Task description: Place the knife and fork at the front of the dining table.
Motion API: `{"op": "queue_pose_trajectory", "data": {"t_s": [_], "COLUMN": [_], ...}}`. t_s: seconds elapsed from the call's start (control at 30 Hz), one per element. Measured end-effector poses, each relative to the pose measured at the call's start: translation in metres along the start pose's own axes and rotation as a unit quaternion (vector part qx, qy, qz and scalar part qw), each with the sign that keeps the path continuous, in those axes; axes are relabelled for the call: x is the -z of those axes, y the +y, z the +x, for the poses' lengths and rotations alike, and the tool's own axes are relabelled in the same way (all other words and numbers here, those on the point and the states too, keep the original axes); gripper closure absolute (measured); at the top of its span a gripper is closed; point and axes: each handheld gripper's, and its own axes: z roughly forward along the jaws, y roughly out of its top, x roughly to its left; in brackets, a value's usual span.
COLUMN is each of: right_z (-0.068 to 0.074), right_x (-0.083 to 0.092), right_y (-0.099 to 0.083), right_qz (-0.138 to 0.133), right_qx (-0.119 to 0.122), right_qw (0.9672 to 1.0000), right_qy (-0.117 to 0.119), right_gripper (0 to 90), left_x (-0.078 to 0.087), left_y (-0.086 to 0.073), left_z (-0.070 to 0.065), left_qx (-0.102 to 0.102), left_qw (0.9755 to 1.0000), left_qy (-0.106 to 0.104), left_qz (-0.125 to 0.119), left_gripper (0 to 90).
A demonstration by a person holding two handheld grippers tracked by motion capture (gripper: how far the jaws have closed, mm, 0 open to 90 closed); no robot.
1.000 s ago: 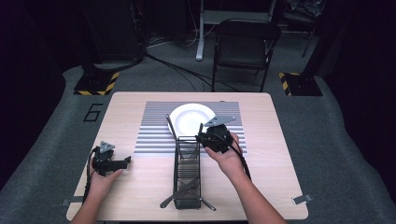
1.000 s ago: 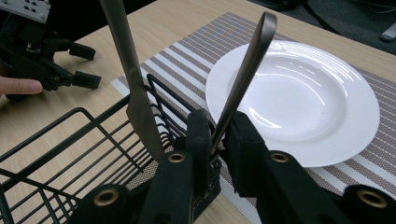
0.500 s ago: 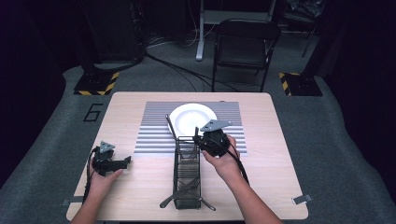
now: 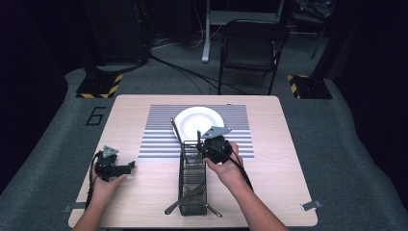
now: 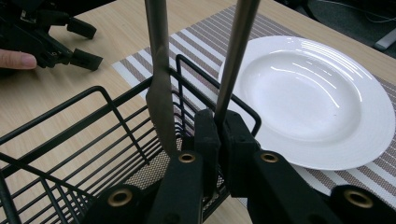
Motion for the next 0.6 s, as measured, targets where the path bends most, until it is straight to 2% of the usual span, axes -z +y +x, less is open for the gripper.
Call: {"op": "queue_pose_trajectory", "data": {"t_s": [0.17,0.33,0.4,0.6], "right_z": [0.0034,0.0039,0.0056,0.0045], "right_x": [-0.0060,-0.0091,-0.0088,-0.0111], "right_y": [-0.0017,-0.0030,-0.0031,-0.0028], "right_qz": [0.010,0.015,0.019,0.017], "right_qx": [0.003,0.016,0.009,0.017], "right_qw": [0.9999,0.9998,0.9998,0.9997], "right_qy": [0.000,-0.001,-0.001,-0.003], "right_gripper": [86.6,86.9,86.9,87.1], "left_x": [0.0000,0.0000,-0.0002,0.0000], "left_y": [0.0000,0.0000,0.0001,0.0003], "left_z": [0.0000,0.0000,0.0000,0.0000], "left_qx": [0.000,0.000,-0.001,-0.001], "left_qw": [1.0000,1.0000,1.0000,1.0000], "left_qy": [0.000,0.000,0.000,0.000], "left_qz": [0.000,0.000,0.000,0.001], "left_gripper": [12.3,12.3,12.3,12.4]}}
